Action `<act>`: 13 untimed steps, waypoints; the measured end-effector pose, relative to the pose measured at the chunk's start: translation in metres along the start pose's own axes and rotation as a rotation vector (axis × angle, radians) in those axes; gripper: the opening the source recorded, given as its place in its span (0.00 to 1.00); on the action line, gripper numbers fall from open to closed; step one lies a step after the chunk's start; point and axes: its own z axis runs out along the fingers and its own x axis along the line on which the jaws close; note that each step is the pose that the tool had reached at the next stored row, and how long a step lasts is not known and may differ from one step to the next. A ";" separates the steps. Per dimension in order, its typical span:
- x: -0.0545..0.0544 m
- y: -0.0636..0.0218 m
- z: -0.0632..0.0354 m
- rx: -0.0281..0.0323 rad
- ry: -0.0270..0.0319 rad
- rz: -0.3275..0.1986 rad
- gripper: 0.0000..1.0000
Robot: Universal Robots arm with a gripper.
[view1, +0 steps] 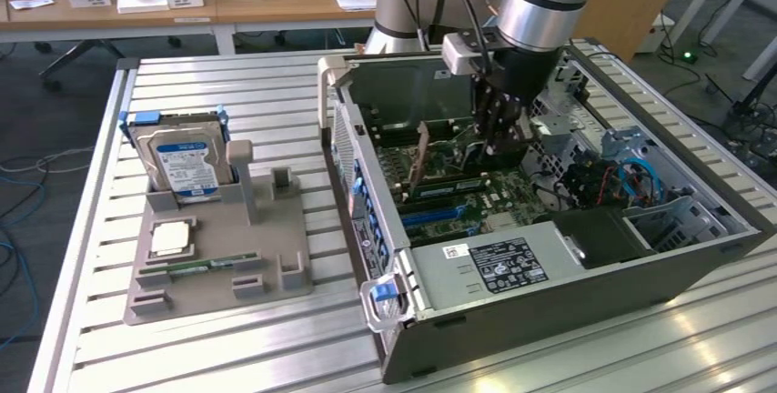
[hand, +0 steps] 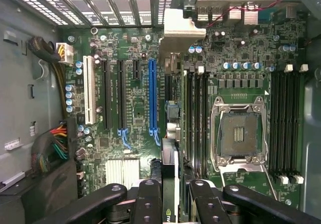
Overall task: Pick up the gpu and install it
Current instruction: 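Insert the gpu into the slot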
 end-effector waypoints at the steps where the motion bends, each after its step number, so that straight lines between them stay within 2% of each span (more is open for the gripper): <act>1: 0.000 0.0001 0.0005 0.0000 0.0000 0.000 0.26; 13: 0.000 0.0017 0.0072 -0.0001 0.0003 -0.001 0.26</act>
